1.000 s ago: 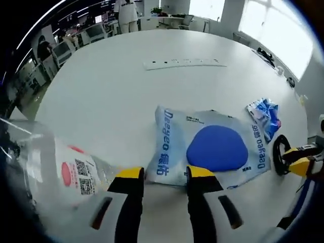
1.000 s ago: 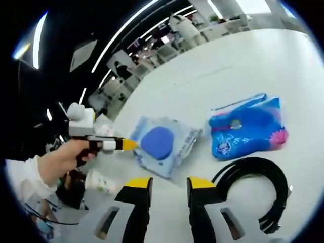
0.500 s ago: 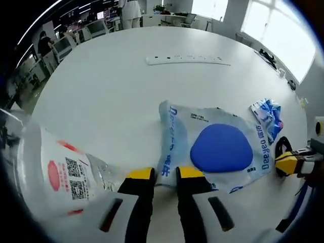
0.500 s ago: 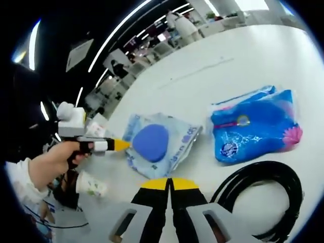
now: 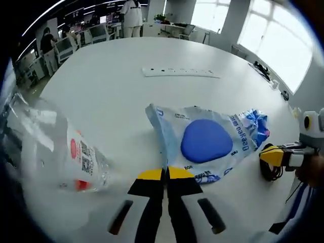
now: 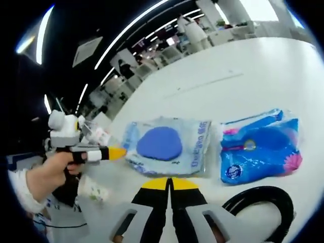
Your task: Arrange the tabletop items into an orderly group along one side of the table until the central work area is clear of visible clutter.
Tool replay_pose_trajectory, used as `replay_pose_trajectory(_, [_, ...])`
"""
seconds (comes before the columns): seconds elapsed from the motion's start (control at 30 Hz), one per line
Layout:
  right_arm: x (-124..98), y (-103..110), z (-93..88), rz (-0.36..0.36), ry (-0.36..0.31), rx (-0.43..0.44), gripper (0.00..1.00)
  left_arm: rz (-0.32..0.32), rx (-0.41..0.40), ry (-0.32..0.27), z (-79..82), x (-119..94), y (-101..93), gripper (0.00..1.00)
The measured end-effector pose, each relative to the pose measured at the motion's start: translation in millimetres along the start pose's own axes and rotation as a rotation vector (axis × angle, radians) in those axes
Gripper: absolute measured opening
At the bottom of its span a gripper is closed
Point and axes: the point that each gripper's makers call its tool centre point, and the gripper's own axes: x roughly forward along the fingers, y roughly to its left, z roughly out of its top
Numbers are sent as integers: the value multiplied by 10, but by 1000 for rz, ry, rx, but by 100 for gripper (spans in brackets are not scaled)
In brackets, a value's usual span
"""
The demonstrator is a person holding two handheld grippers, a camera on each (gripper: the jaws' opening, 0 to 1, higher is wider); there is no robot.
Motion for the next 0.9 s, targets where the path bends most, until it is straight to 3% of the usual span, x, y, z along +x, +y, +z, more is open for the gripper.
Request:
replay_pose_trajectory(0.07, [-18,-97,53,-38,-32,3,0,-6,1,7,-26,4,1,0])
replay_pose_trajectory(0.13, [-29,-205,59,-93,-16,-100,0,-6,20,18,-57,16,21,0])
replay_pose_trajectory(0.17, [-25,-214,63,-103,-11,-129,8,-5,22,20,-63,10,27,0])
replay_pose_trajectory(0.2, [6,-210,85,-104,-12,-154,23,-6,29,20,-73,1,38,0])
replay_pose_trajectory(0.23, [28,-188,80,-98,-8,-137,32,-7,35,25,-86,-5,38,0])
replay_pose_trajectory(0.27, [54,-182,72,-89,5,-133,35,-9,43,32,-105,-6,40,0])
replay_pose_trajectory(0.4, [167,-262,41,-104,32,-87,22,-27,40,50,-179,-6,21,0])
replay_pose_trajectory(0.5, [212,-287,116,-129,0,-51,28,-30,89,67,-238,-17,1,0])
replay_pose_trajectory(0.6, [267,-324,110,-153,9,-44,28,-32,95,73,-268,-20,7,0])
replay_pose_trajectory(0.63, [299,-325,103,-154,12,-44,24,-35,91,76,-280,-18,8,0])
replay_pose_trajectory(0.67, [306,-325,99,-152,18,-49,8,-37,89,79,-288,-17,4,0])
replay_pose_trajectory(0.7, [288,-356,120,-174,11,-55,0,-35,93,85,-302,-17,7,0])
replay_pose_trajectory(0.8, [275,-316,192,-157,-22,-41,0,-38,97,86,-311,-48,-17,0])
replay_pose_trajectory(0.9, [178,-247,242,-147,-39,-98,0,-33,100,65,-267,-96,-41,0])
